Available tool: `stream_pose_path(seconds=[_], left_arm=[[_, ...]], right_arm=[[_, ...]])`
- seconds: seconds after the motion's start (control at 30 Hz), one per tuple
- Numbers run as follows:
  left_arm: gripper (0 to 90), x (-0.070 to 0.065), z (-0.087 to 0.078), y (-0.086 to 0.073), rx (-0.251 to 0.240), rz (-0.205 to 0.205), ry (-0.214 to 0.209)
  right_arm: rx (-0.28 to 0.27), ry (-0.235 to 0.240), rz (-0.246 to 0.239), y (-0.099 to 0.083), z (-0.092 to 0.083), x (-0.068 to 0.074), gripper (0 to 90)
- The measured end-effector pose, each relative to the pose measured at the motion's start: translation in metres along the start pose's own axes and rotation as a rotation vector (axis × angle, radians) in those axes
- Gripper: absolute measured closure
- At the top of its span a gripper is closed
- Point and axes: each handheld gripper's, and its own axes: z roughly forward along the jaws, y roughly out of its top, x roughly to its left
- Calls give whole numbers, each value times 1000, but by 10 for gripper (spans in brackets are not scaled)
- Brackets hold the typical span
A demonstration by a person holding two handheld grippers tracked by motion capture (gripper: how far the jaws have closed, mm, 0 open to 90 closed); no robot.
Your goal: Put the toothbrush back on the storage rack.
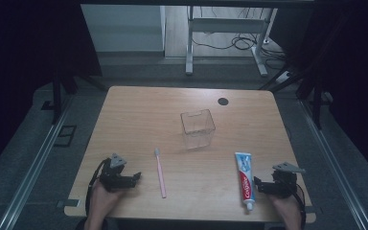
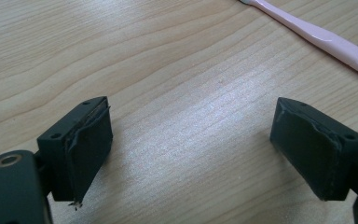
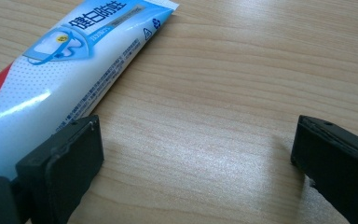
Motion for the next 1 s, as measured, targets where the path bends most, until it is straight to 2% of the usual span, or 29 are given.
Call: stream_pose_path(seconds=[1.0], left_arm=[[144, 0, 0, 1, 2, -15, 12]], right_arm=[[1, -9, 10, 1, 1, 1, 16]])
